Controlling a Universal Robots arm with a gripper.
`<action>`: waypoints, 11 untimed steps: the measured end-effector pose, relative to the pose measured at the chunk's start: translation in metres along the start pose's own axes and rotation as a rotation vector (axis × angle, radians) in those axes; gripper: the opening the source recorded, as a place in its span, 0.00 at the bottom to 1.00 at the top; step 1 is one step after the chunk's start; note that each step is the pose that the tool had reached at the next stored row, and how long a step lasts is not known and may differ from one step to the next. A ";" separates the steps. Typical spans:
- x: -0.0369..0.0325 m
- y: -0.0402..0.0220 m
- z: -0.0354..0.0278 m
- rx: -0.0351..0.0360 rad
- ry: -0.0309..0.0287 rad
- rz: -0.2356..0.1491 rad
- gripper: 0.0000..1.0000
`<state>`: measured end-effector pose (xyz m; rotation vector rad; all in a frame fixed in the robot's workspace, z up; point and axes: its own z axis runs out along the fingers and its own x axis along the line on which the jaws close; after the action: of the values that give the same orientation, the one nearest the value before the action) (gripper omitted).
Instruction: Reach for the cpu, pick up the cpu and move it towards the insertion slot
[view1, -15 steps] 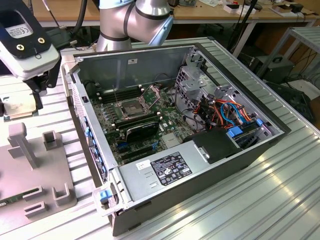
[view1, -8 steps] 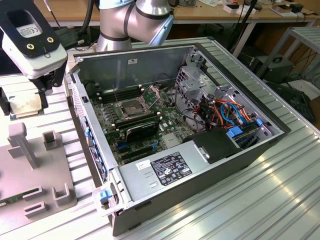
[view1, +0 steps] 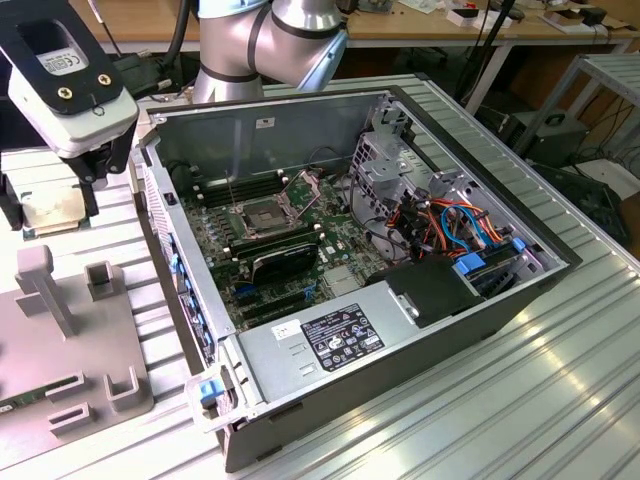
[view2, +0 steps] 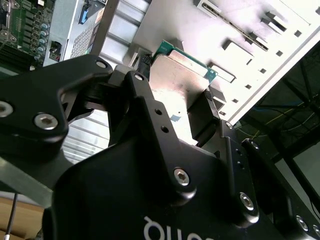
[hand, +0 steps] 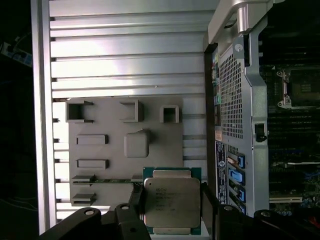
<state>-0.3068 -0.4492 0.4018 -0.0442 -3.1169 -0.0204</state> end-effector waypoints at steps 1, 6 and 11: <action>0.0000 0.0000 0.0000 0.0000 0.0000 0.000 0.55; -0.0032 0.0001 0.0000 0.0000 -0.0001 0.000 0.55; -0.0088 0.0002 -0.0002 0.0000 0.0000 0.000 0.55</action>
<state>-0.2980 -0.4492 0.4018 -0.0441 -3.1169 -0.0203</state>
